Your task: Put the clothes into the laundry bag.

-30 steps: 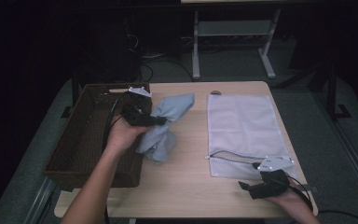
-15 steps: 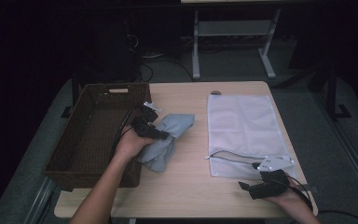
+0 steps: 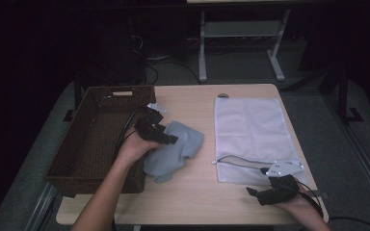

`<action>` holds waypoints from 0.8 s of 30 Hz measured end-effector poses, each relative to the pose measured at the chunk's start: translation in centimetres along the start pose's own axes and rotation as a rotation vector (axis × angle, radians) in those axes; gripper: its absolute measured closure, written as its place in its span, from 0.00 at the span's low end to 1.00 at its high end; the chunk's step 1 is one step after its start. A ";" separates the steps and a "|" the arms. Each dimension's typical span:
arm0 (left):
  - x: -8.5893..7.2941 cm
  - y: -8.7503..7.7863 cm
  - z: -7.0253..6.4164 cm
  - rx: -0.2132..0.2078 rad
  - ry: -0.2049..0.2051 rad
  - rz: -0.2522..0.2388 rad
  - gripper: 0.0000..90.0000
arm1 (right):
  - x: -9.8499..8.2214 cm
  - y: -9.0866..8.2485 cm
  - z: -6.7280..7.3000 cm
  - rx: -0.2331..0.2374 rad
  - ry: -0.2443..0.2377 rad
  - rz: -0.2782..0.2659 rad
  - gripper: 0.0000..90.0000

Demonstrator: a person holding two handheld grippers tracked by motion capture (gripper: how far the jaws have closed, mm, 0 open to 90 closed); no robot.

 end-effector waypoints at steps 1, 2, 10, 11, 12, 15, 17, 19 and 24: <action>0.3 -0.2 -0.2 -0.002 0.001 -0.008 0.27 | 0.0 0.0 0.0 0.000 -0.001 0.001 0.13; 0.6 -0.5 -0.4 -0.004 0.004 -0.020 0.26 | 0.0 0.0 0.0 0.000 -0.001 0.001 0.13; 1.3 -0.7 -4.5 -0.052 0.056 -0.048 0.24 | 0.0 0.0 0.0 0.000 0.000 0.002 0.13; 1.2 -0.6 -5.0 -0.057 0.060 -0.052 0.24 | 0.0 0.0 0.0 0.001 0.001 0.003 0.13; 1.1 -0.5 -5.4 -0.062 0.064 -0.056 0.24 | -0.1 0.0 0.0 0.001 0.001 0.003 0.13; 0.6 0.2 -6.7 -0.056 0.079 -0.073 0.22 | 0.0 0.0 0.0 0.002 0.000 0.002 0.13; 0.1 0.7 -7.2 -0.043 0.083 -0.081 0.20 | 0.0 0.0 0.0 0.003 0.000 0.002 0.13; -0.6 1.3 -7.8 -0.045 0.082 -0.088 0.19 | -0.1 0.0 0.0 0.003 0.000 0.003 0.13; -2.5 2.4 -9.0 -0.061 0.088 -0.089 0.18 | 0.3 -0.1 -0.1 0.004 0.014 -0.015 0.13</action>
Point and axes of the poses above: each handheld gripper's, and its own axes: y roughly forward along the jaws, x roughly out of its top, z roughly to its left, the point moved 10 cm from there along y, roughly forward along the jaws, and after that the axes turned 5 degrees about -z, right-handed, at the moved point
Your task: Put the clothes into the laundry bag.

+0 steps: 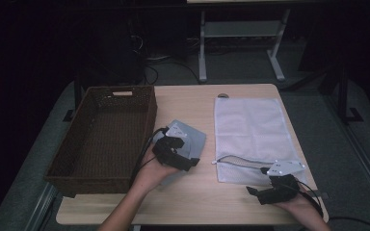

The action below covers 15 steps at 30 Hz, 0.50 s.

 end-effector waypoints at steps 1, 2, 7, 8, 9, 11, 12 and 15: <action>-0.4 0.1 -0.2 0.001 -0.003 -0.002 0.18 | 0.0 0.0 0.0 -0.002 0.000 -0.001 0.14; -0.8 0.3 -0.5 0.000 -0.001 -0.004 0.18 | 0.1 0.0 0.0 -0.002 0.000 -0.001 0.14; -3.0 0.9 -1.7 -0.002 0.002 0.006 0.17 | 0.3 -0.1 -0.2 -0.015 0.010 -0.001 0.16; -3.5 1.0 -1.8 -0.002 0.008 0.015 0.17 | 0.3 -0.1 -0.3 -0.014 0.019 0.002 0.16; -3.9 1.2 -2.0 -0.001 0.009 0.021 0.16 | 0.4 -0.1 -0.4 -0.019 0.021 0.001 0.16; -4.9 1.7 -2.1 -0.002 0.011 0.034 0.16 | 0.5 -0.2 -0.6 -0.024 0.026 0.005 0.21; -5.2 1.9 -2.2 -0.002 0.011 0.037 0.15 | 0.6 -0.2 -0.6 -0.015 0.030 0.008 0.25; -6.0 2.4 -2.1 0.007 0.018 0.041 0.15 | 0.7 0.0 -0.9 -0.019 0.042 0.012 0.33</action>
Point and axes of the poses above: each handheld gripper's, and its own axes: y roughly forward along the jaws, x roughly out of its top, z roughly to its left, the point moved 10 cm from there along y, roughly forward along the jaws, and after that the axes turned 5 degrees about -z, right-handed, at the moved point
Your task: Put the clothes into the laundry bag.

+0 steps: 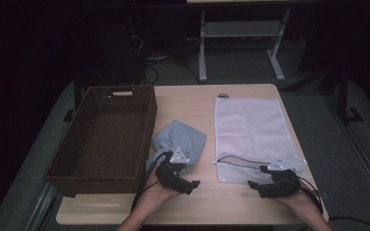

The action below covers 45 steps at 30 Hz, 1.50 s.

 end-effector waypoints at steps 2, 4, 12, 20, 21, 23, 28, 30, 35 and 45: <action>-0.2 0.2 -0.1 -0.007 0.001 -0.005 0.15 | 0.0 0.0 -0.2 -0.005 0.000 0.004 0.37; -0.4 0.2 -0.1 -0.003 0.003 -0.010 0.15 | 0.0 -0.1 -0.5 -0.011 0.008 0.008 0.46; -1.0 0.3 0.0 -0.021 0.005 0.004 0.15 | -1.5 -1.2 -2.9 -0.064 0.033 0.060 0.81; -1.1 0.5 -0.2 -0.036 0.007 0.014 0.15 | -2.8 -2.1 -3.7 -0.083 -0.026 0.128 1.00; -1.1 0.5 -0.2 -0.036 0.008 0.014 0.15 | -2.9 -2.1 -3.7 -0.087 -0.029 0.134 1.00; -1.1 0.5 -0.2 -0.036 0.008 0.015 0.15 | -3.1 -2.0 -3.9 -0.090 -0.032 0.143 1.00; -1.1 0.4 -0.1 -0.037 0.004 0.013 0.15 | -3.6 -1.7 -3.9 -0.078 -0.020 0.174 1.00; -1.1 0.4 -0.1 -0.037 0.004 0.015 0.15 | -3.6 -1.7 -3.9 -0.076 -0.022 0.179 1.00; -1.1 0.4 0.0 -0.036 0.001 0.013 0.15 | -3.5 -1.5 -3.3 -0.052 -0.034 0.181 1.00; -1.1 0.2 0.2 -0.029 0.000 0.006 0.15 | -3.0 -0.7 -0.6 0.012 -0.091 0.196 1.00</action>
Point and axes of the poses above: each handheld gripper's, and its own axes: y roughly forward along the jaws, x roughly out of its top, z roughly to its left, the point moved 10 cm from there along y, roughly forward along the jaws, and after that the axes turned 5 degrees about -z, right-handed, at the moved point
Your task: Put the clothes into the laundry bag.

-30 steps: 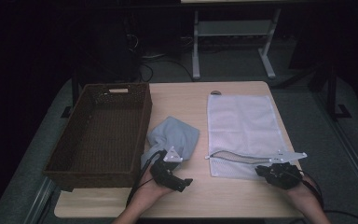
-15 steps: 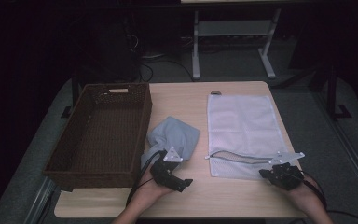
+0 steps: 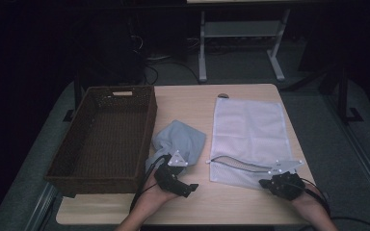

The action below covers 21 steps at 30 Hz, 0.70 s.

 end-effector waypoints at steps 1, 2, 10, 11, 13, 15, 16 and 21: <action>0.0 0.0 0.0 0.000 0.000 0.000 0.15 | 0.1 0.1 0.4 0.008 -0.011 0.001 1.00; 0.0 0.0 0.0 0.000 0.000 -0.001 0.15 | 0.2 0.2 0.6 0.014 -0.020 0.000 1.00; 0.0 -0.1 0.1 0.001 -0.002 0.001 0.15 | 1.1 0.9 2.8 0.057 -0.069 0.002 1.00; 0.0 -0.1 0.1 0.001 -0.003 0.001 0.15 | 1.3 1.1 3.1 0.065 -0.074 -0.001 1.00; 0.0 -0.1 0.2 0.002 -0.003 0.001 0.15 | 1.7 1.4 3.7 0.082 -0.086 -0.004 1.00; -0.1 -0.2 0.1 0.002 -0.003 0.002 0.15 | 2.1 1.8 4.6 0.104 -0.098 -0.004 1.00; -0.1 -0.2 0.1 0.003 -0.003 0.001 0.15 | 2.3 2.0 5.1 0.115 -0.110 -0.004 1.00; 0.0 -0.2 0.2 0.003 -0.003 -0.001 0.15 | 2.8 2.3 6.9 0.157 -0.140 0.001 1.00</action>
Point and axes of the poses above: each handheld gripper's, and its own axes: y roughly forward along the jaws, x roughly out of its top, z roughly to its left, the point moved 10 cm from there along y, roughly forward along the jaws, and after that the axes turned 5 degrees about -z, right-handed, at the moved point
